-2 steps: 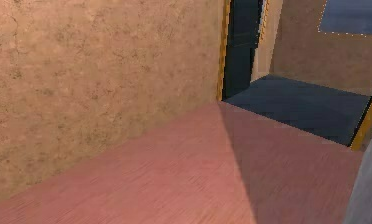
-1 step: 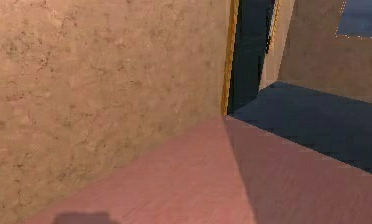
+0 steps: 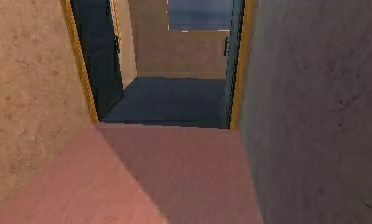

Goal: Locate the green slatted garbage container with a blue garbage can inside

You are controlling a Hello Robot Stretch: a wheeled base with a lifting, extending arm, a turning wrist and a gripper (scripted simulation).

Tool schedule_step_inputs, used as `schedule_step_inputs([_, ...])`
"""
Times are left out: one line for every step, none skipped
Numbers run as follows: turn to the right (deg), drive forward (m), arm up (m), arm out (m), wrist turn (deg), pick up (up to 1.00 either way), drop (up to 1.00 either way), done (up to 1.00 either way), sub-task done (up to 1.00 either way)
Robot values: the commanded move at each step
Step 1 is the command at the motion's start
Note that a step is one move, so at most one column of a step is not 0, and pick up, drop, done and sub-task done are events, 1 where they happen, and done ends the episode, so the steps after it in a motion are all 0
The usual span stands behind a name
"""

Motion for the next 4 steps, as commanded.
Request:
schedule_step_inputs([0.0,1.00,0.00,0.00,0.0,0.00,0.00,0.00,0.00])
schedule_step_inputs([0.0,1.00,0.00,0.00,0.0,0.00,0.00,0.00,0.00])
schedule_step_inputs([0.0,0.95,0.00,0.00,0.0,0.00,0.00,0.00,0.00])
schedule_step_inputs([9.0,0.00,0.00,0.00,0.0,0.00,0.00,0.00,0.00])
